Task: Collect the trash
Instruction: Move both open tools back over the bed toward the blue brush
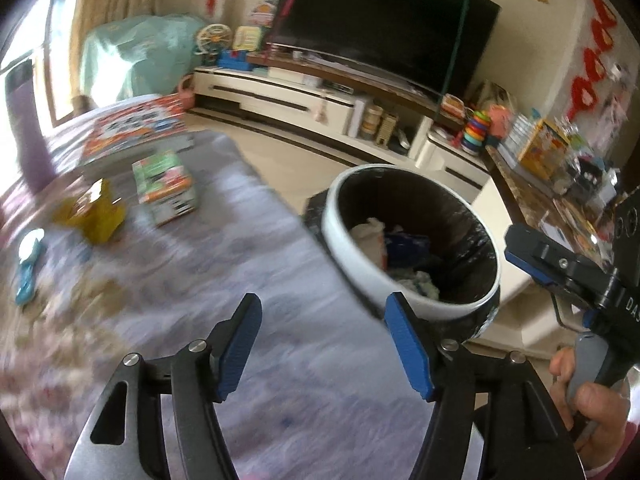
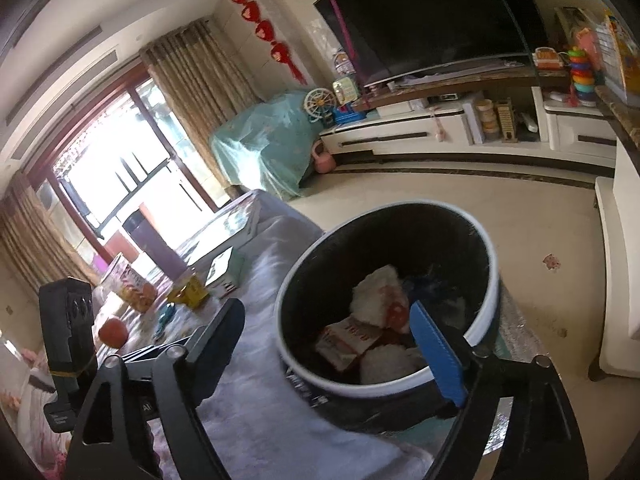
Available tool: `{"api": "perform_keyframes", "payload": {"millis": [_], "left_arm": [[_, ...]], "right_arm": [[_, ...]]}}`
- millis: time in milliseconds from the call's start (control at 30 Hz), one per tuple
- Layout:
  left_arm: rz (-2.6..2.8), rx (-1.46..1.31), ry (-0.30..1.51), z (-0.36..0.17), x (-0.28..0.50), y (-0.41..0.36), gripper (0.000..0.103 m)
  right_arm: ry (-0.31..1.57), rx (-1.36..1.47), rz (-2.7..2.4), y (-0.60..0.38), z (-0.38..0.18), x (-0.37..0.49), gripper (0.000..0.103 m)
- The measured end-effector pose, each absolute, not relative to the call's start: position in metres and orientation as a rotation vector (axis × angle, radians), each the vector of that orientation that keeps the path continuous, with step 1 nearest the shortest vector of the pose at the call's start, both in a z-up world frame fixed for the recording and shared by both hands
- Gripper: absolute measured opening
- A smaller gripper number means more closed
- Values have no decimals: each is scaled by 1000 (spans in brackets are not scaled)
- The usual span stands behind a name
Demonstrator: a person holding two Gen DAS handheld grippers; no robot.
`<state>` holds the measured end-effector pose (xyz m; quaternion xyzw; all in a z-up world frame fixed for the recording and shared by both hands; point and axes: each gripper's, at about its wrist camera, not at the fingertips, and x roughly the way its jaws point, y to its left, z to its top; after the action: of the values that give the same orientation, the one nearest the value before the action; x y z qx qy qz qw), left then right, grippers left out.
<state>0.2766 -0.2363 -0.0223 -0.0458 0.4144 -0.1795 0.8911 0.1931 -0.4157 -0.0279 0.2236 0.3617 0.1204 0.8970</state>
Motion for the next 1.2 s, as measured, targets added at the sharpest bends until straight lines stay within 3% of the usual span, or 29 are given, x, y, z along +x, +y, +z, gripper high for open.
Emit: {"api": "perform_keyframes", "payload": {"millis": [633, 1200], "left_arm": [[-116, -262, 832, -21, 192, -102, 68], [13, -302, 829, -25, 202, -43, 69]], "right_arm": [[814, 371, 395, -309, -35, 179, 92], [883, 350, 494, -247, -54, 192, 92]]}}
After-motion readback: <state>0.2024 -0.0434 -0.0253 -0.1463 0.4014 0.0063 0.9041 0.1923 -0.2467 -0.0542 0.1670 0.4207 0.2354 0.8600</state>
